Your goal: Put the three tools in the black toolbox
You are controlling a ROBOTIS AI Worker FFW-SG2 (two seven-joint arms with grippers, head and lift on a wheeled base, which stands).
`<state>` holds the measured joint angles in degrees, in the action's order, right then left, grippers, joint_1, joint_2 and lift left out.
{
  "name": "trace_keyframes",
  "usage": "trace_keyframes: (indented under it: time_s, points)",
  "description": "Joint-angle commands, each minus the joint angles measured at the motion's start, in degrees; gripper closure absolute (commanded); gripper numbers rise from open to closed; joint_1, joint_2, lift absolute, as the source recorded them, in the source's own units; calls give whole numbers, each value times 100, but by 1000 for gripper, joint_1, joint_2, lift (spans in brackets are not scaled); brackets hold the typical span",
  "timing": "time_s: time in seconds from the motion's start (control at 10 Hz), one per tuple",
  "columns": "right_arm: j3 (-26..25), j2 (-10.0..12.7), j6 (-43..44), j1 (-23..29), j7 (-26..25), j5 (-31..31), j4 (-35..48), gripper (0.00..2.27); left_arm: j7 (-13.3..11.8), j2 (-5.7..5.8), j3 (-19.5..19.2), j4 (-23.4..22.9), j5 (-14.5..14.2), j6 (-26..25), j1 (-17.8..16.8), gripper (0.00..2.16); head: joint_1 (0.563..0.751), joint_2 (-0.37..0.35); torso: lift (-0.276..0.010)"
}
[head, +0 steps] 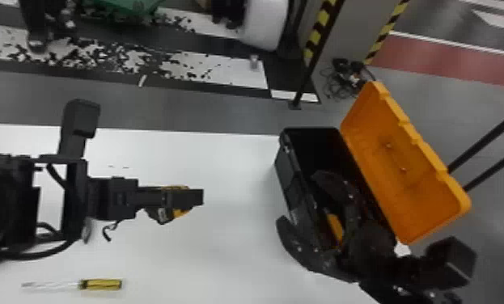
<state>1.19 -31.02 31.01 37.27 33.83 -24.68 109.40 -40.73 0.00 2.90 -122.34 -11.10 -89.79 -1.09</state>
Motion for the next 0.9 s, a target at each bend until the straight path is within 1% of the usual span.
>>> trace_keyframes:
  time_s: [0.0, 0.1, 0.2, 0.3, 0.6, 0.7, 0.8]
  points:
    - [374, 0, -56, -308, 1, 297, -121, 83, 21, -15, 404, 114, 258, -24, -181, 1825, 695, -255, -55]
    - [576, -18, -144, -493, -8, 411, -217, 80, 30, -15, 633, 255, 451, -24, -278, 1828, 695, -242, -55]
    - [664, -71, -161, -545, -8, 464, -261, 80, 30, -15, 633, 325, 469, -24, -287, 1828, 695, -237, -55]
    - [734, -167, -144, -563, -8, 455, -341, 80, 21, -15, 624, 351, 451, -24, -278, 1828, 695, -227, -55]
    - [936, -194, -126, -695, 1, 481, -507, 80, 30, -15, 668, 351, 407, -24, -243, 1828, 695, -222, -55]
    - [1024, -194, -126, -721, -8, 534, -516, 80, 47, -15, 730, 360, 346, -24, -155, 1828, 695, -220, -55]
    - [1068, -185, -179, -739, -16, 596, -516, 80, 127, -15, 756, 387, 188, -24, -50, 1828, 695, -218, -55]
